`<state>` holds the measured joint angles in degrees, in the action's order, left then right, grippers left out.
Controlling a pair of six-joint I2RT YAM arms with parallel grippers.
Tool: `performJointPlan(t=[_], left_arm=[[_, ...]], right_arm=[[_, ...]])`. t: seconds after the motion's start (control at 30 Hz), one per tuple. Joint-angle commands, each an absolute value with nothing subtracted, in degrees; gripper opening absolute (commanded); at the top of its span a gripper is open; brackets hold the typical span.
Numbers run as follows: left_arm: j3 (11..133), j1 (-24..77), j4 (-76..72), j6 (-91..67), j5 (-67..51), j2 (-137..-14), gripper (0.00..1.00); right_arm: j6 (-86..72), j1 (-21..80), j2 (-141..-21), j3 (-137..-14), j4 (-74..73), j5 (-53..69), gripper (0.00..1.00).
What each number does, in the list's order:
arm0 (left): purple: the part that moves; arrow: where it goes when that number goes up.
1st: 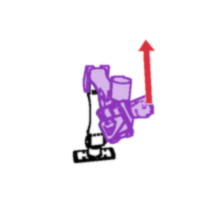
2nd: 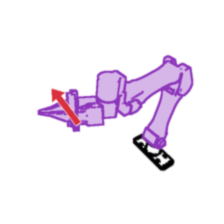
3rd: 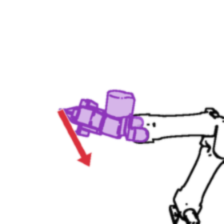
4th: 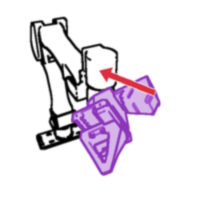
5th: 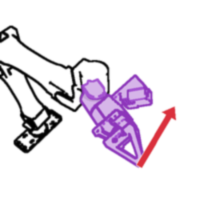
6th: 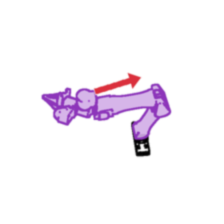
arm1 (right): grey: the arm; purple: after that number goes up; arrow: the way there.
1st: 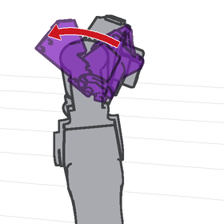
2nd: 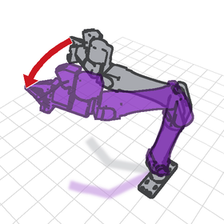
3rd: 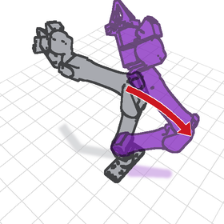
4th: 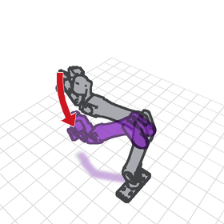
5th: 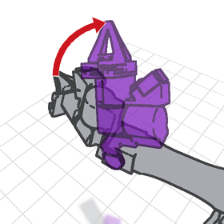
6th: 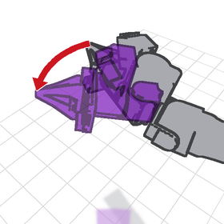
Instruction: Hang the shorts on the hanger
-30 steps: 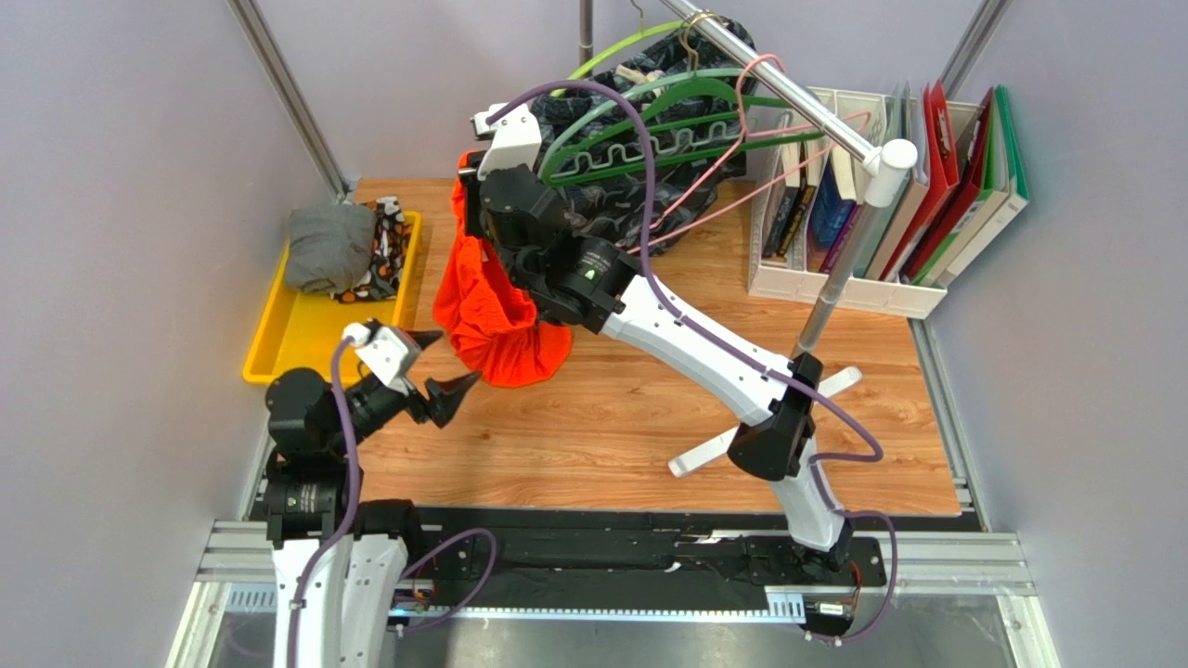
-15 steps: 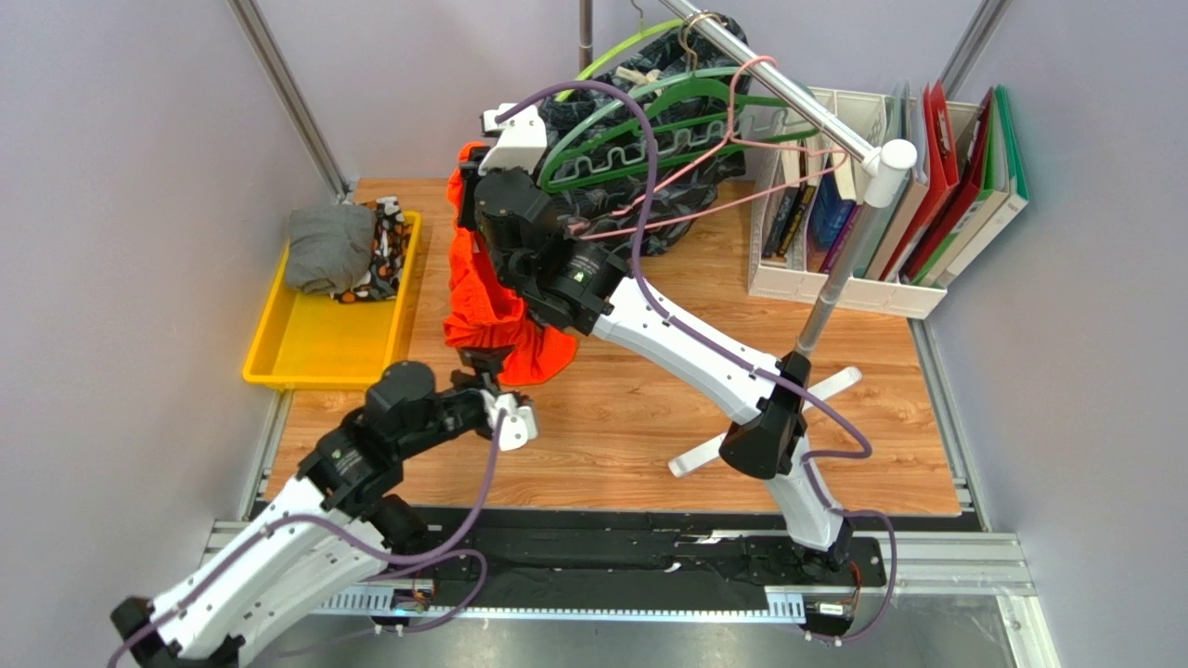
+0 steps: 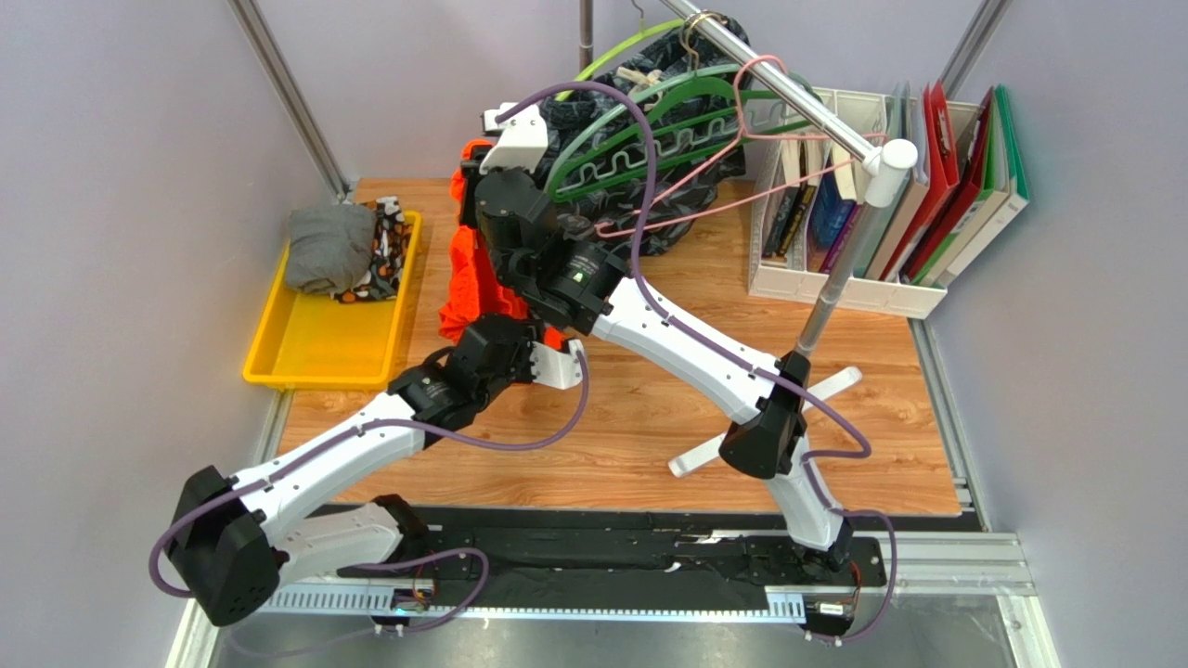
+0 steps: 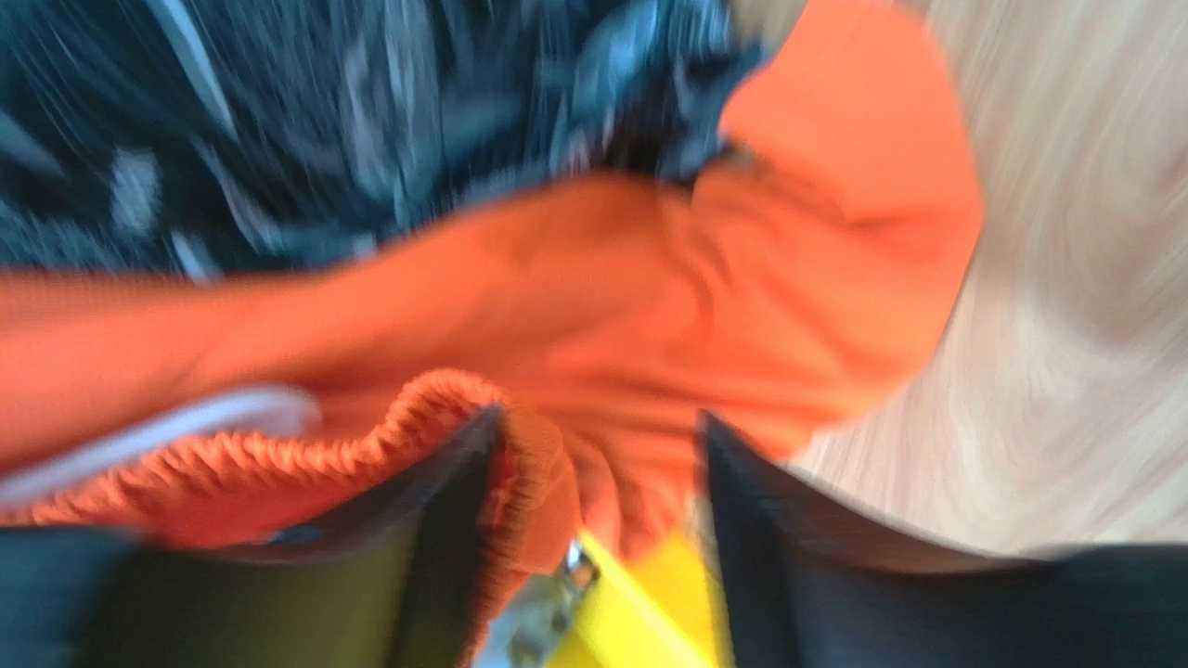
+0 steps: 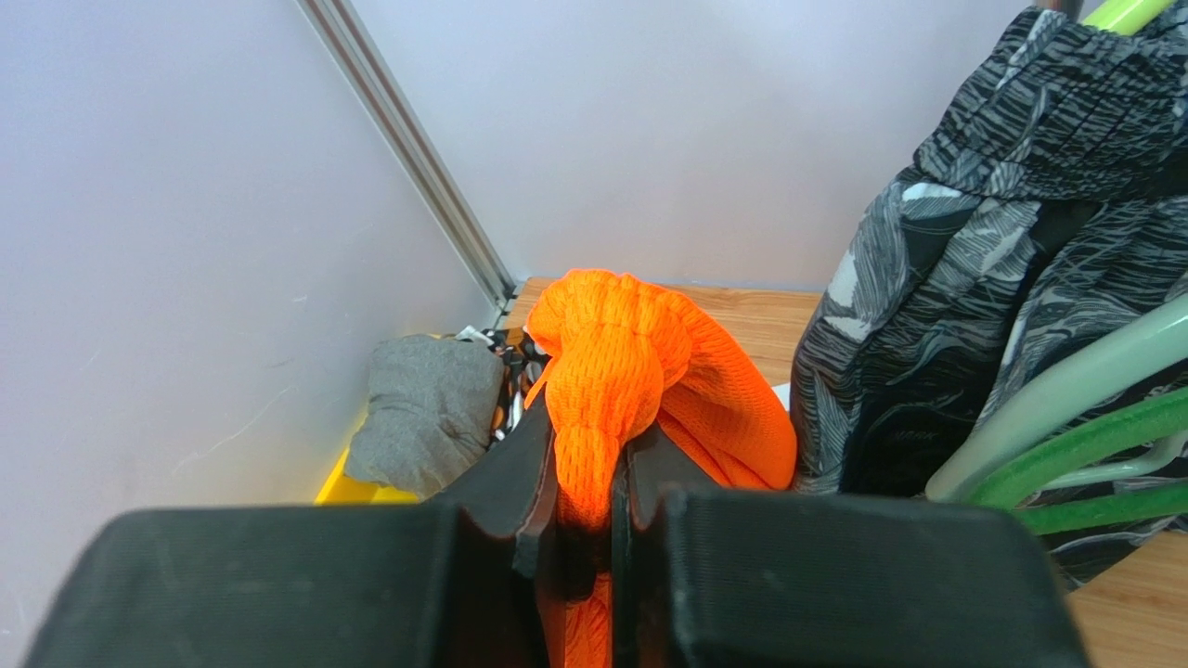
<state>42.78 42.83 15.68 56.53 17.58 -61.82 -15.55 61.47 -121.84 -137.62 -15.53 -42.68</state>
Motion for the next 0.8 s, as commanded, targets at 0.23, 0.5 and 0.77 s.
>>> performJointPlan(t=[0.23, 0.5, 0.77], left_arm=[[44.03, 37.89, 36.81, 54.58, 23.57, -40.98, 0.0], [44.65, 34.46, 50.09, 51.34, 13.36, -25.22, 0.0], [59.75, 30.23, 41.4, 38.07, 12.91, -25.75, 0.0]], right_arm=[[-9.49, 61.35, -115.14, -133.25, -7.12, -46.4, 0.0], [-8.17, 61.08, -113.73, -132.54, -6.76, -46.32, 0.0], [-8.69, 61.17, -109.26, -130.78, -7.82, -43.43, 0.0]])
